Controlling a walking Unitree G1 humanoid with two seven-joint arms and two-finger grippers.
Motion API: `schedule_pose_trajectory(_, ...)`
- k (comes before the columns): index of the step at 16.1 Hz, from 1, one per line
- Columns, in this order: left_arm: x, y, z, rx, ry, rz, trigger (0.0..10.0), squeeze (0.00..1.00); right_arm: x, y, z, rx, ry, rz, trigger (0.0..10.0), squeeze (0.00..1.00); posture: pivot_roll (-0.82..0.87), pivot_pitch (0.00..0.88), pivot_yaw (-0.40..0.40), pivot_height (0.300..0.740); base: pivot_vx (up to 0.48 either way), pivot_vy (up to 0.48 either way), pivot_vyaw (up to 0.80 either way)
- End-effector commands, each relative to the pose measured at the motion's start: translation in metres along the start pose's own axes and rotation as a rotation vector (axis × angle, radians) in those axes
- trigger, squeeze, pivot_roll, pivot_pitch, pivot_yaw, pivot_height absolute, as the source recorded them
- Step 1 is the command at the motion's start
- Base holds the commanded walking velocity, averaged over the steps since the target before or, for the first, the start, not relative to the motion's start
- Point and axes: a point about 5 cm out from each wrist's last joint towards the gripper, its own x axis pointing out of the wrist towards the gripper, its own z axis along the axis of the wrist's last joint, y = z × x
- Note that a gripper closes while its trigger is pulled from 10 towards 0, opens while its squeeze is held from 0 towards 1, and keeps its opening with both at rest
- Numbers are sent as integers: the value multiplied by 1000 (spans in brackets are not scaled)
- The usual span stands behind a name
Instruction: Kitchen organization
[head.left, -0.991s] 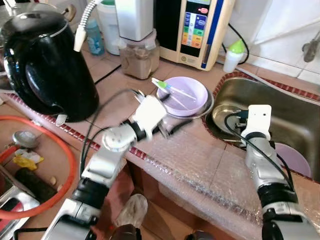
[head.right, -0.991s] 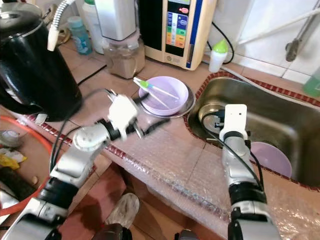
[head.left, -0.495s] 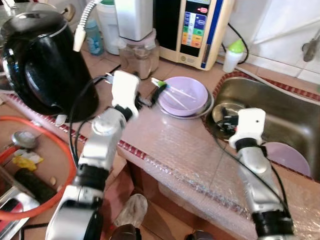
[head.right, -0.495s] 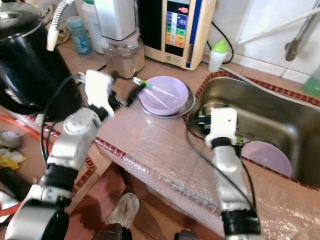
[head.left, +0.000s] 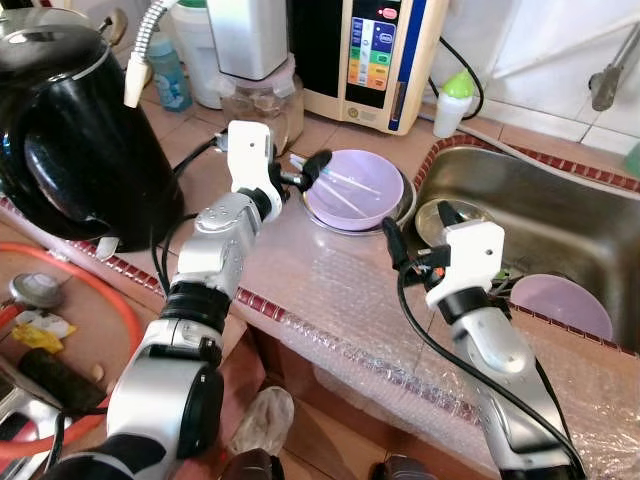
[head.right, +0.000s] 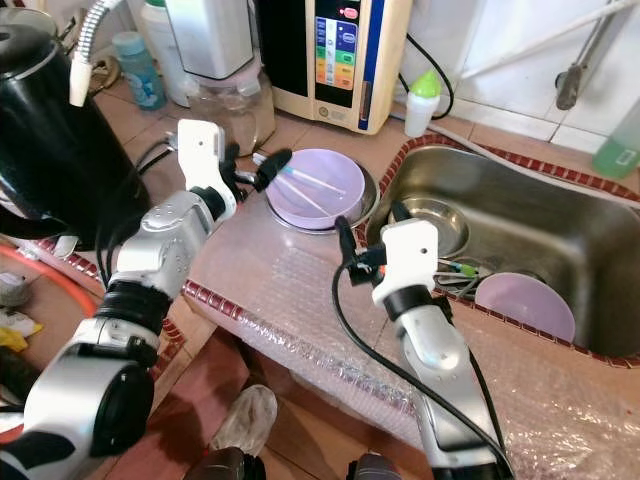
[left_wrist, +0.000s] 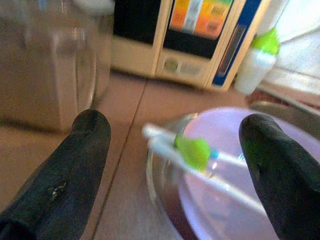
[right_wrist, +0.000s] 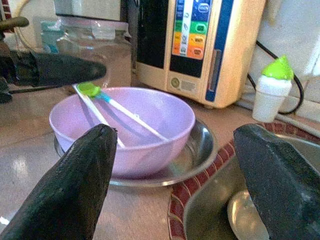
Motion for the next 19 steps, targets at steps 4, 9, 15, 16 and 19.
schedule_pose_trajectory(4,6,8,0,-125,44,13,2353,0,-5,-2,6,-11,15,7,10000,0,-168,91,87,740,0,0,0)
schedule_pose_trajectory(9,8,11,-5,-296,66,7,0,0,-3,0,5,15,31,13,10000,0,-159,87,83,740,0,0,0)
schedule_pose_trajectory(15,7,19,-3,-399,4,56,0,0,2,2,4,24,34,18,10000,0,-143,79,78,740,0,0,0)
schedule_pose_trajectory(16,7,19,-3,-400,4,56,0,0,3,1,4,24,34,17,10000,0,-142,78,79,740,0,0,0)
schedule_pose_trajectory(19,6,21,-1,-398,-4,58,0,0,4,1,2,27,34,6,10000,0,-137,78,80,740,0,0,0)
